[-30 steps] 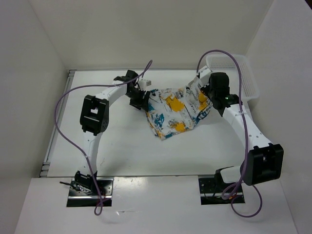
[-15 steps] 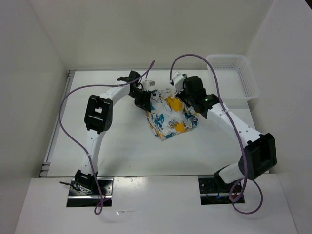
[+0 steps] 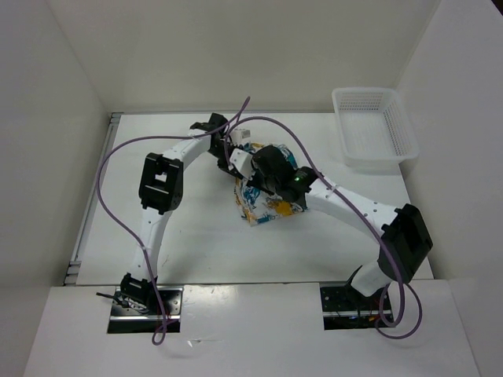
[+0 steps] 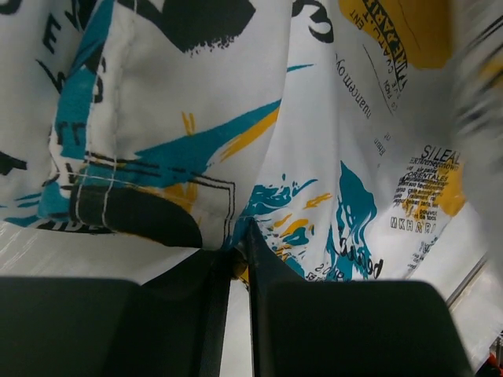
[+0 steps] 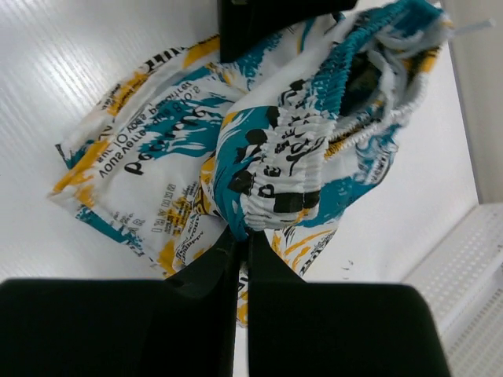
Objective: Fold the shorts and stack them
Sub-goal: Fold the shorts
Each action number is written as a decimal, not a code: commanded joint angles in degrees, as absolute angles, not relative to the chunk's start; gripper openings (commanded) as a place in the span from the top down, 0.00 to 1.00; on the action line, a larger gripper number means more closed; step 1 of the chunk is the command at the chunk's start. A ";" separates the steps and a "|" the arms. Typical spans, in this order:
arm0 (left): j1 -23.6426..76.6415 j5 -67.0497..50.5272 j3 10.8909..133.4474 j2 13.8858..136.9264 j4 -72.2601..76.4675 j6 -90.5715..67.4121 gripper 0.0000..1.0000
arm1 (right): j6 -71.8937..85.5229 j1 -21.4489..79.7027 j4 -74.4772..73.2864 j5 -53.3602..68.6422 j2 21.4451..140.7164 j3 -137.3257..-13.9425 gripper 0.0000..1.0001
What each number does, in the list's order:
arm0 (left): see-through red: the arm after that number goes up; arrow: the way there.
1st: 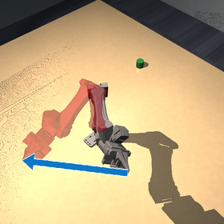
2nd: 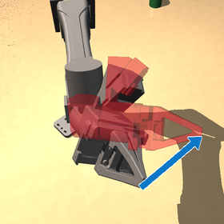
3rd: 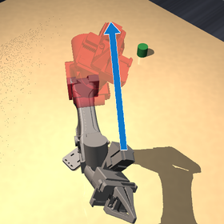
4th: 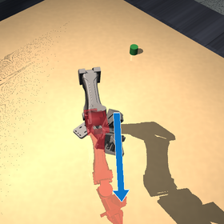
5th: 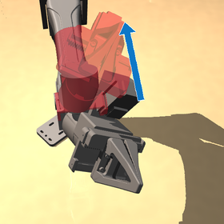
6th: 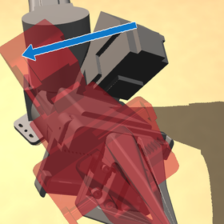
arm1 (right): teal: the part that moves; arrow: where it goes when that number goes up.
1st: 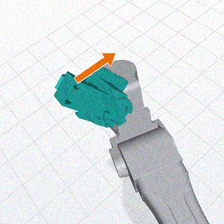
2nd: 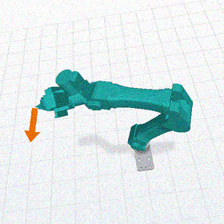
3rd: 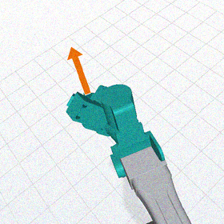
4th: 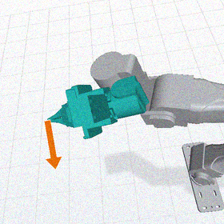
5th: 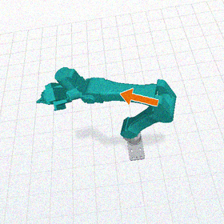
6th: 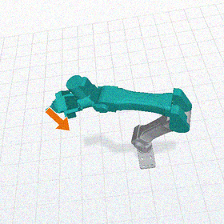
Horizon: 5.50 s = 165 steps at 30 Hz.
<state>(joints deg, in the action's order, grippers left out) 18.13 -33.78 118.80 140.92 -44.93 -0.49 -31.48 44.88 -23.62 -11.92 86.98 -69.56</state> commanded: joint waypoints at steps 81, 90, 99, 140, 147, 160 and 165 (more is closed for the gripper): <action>15.55 -49.13 139.47 134.72 -57.39 0.00 0.93 | -42.19 46.14 -5.36 -3.60 82.88 -40.25 0.92; 15.03 -32.71 143.53 146.59 -53.71 0.00 0.71 | -40.00 44.92 -10.36 -4.13 82.80 -44.99 0.87; 12.48 -19.96 144.05 148.01 -49.83 0.00 0.63 | -34.10 41.31 -15.91 -0.44 81.56 -53.17 0.72; 15.39 -30.14 94.83 119.35 -34.11 0.00 0.00 | -4.39 16.88 -14.59 15.91 131.75 -113.20 0.50; 14.24 -34.63 94.13 120.59 -33.57 0.00 0.00 | -5.53 15.82 -14.59 15.13 131.84 -110.83 0.50; 14.24 -37.71 97.82 127.27 -35.24 0.00 0.41 | -5.54 15.82 -12.39 7.11 133.59 -111.01 0.42; 14.24 -37.18 95.71 127.27 -35.24 0.00 0.53 | -5.54 15.82 -14.23 12.29 135.35 -110.39 0.41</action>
<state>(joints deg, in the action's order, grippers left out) 14.15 -35.46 95.90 126.74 -34.74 -0.38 -5.80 16.12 -14.59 9.13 133.12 -110.54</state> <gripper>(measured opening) 0.469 0.591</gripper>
